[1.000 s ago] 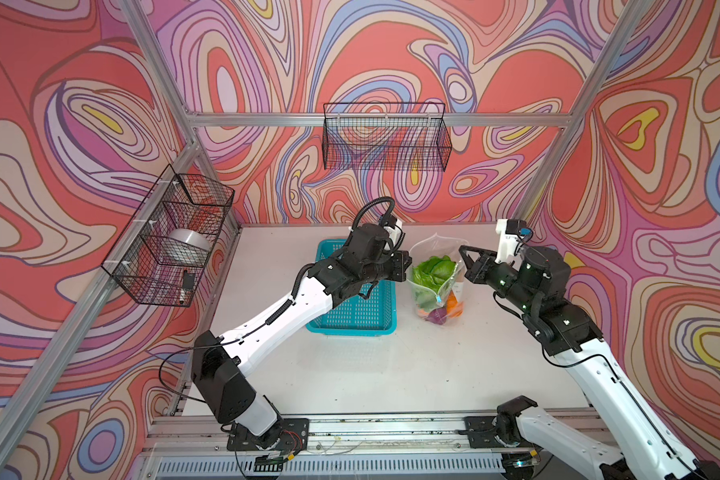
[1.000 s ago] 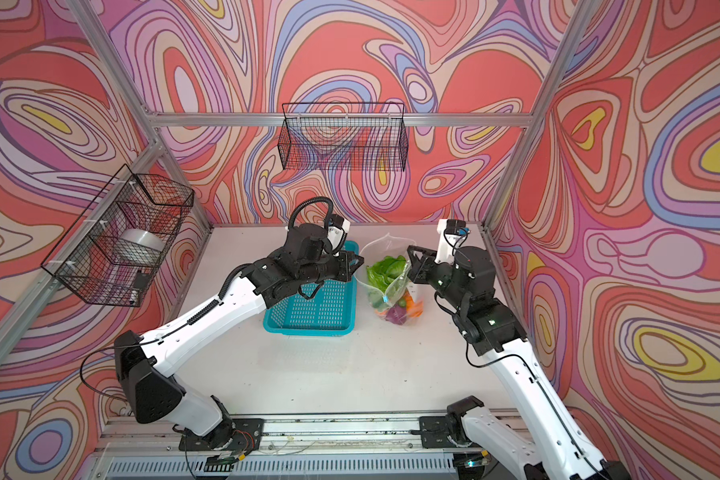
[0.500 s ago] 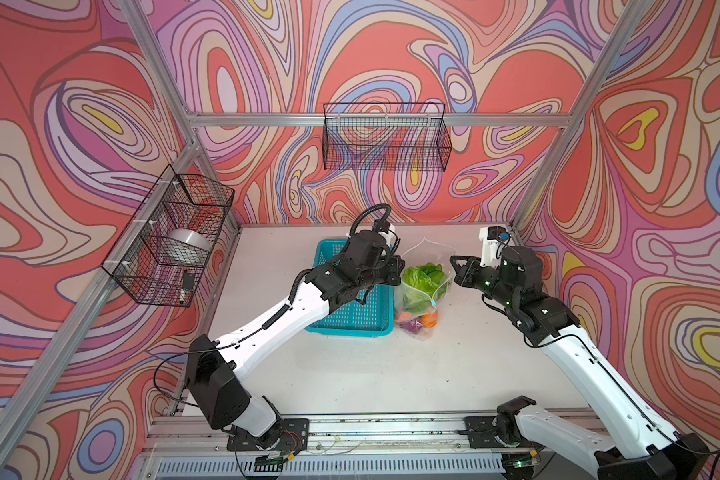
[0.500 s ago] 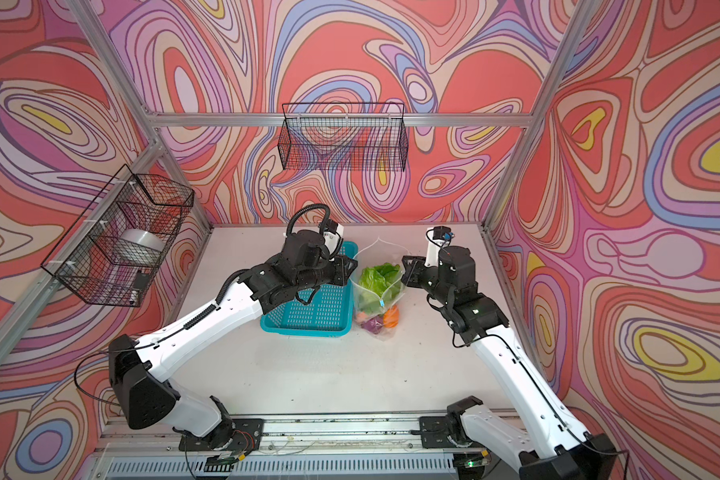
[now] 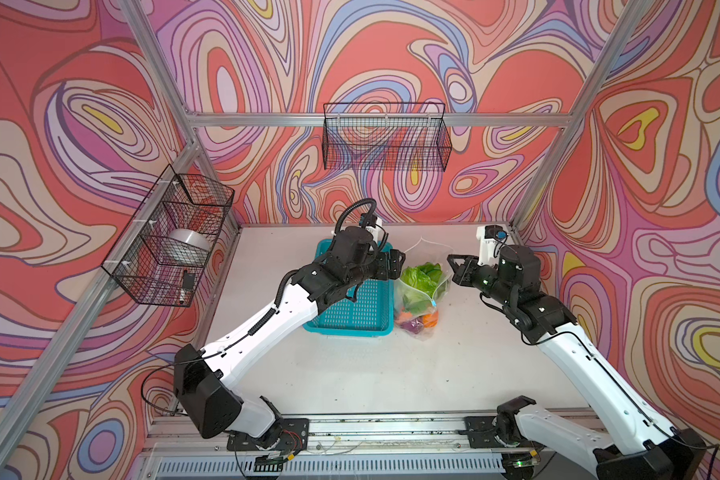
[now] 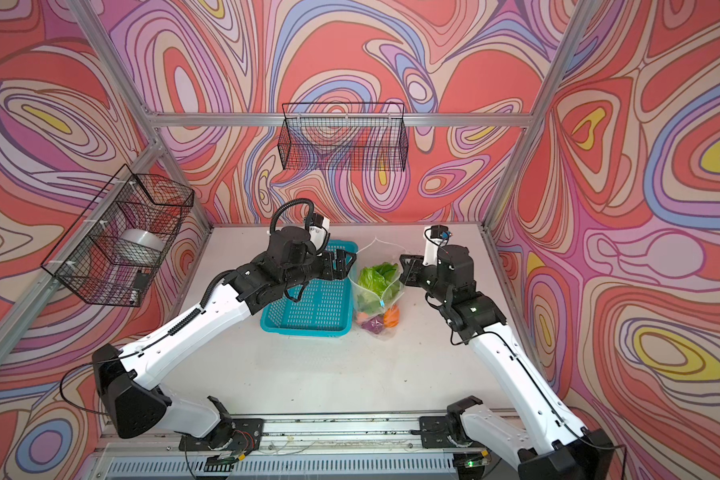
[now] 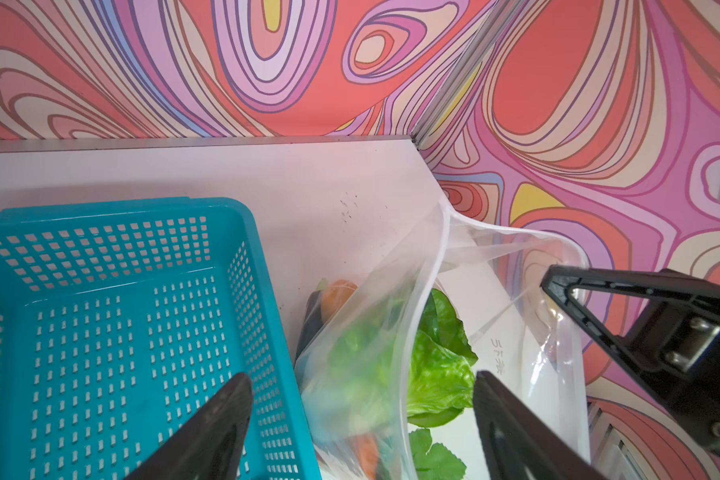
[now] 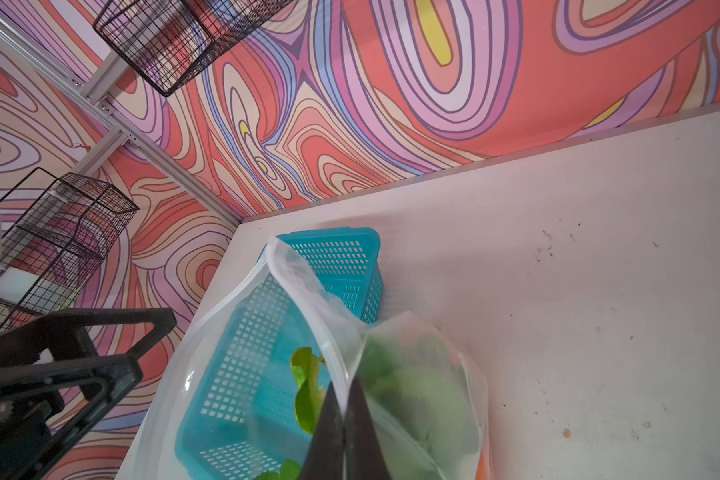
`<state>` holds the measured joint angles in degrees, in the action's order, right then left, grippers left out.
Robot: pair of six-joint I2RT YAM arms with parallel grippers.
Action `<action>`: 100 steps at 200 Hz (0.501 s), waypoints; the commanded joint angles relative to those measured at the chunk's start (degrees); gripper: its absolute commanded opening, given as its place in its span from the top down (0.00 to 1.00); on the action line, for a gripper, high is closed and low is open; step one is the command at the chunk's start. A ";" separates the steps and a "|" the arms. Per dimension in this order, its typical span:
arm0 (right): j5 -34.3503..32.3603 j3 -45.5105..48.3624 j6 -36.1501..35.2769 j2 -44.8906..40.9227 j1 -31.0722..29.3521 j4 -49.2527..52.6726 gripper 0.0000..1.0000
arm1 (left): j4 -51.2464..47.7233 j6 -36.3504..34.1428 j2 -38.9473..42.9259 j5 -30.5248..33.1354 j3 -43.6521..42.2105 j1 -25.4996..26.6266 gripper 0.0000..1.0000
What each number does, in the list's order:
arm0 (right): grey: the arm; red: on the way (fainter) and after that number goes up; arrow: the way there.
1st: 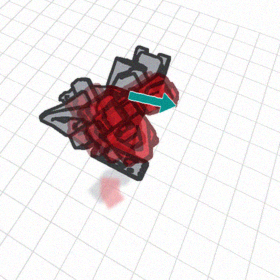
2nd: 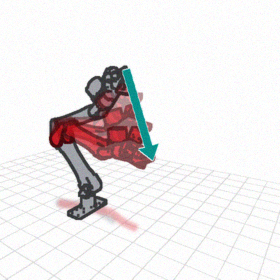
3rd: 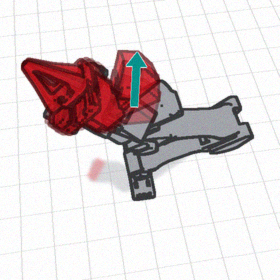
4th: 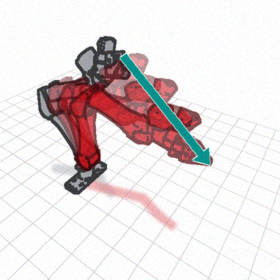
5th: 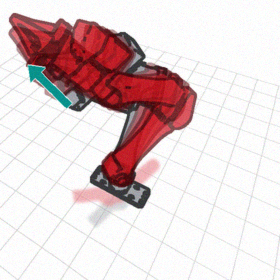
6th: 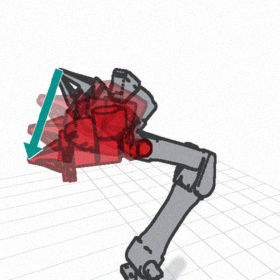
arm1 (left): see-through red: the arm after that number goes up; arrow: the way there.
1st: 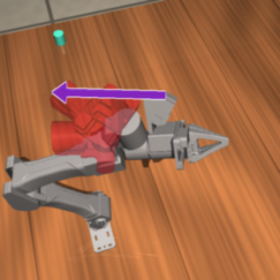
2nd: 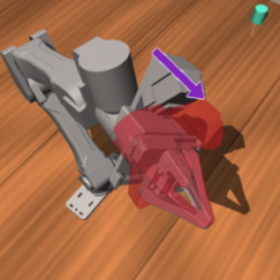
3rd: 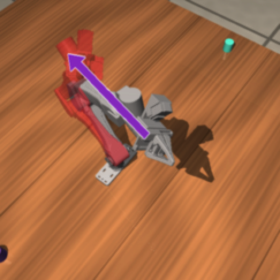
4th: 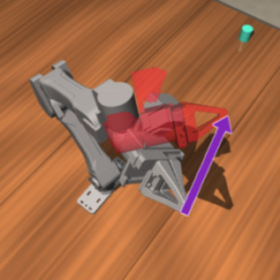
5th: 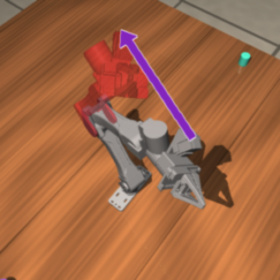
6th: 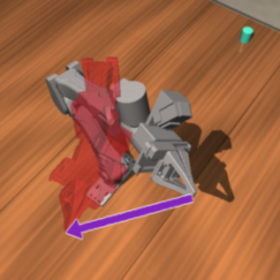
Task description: Place the food in the zip-top bag and seal the zipper
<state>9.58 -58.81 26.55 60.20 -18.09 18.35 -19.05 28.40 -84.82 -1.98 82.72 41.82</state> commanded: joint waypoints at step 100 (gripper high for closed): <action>11.04 -2.16 -7.13 0.13 -0.09 -1.54 0.67 | -0.20 0.13 -14.49 -8.38 13.54 -1.65 1.00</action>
<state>18.31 -59.99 22.52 61.63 -18.09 17.54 -21.02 27.05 -98.80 -10.74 93.73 40.56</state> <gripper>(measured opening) 0.129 0.053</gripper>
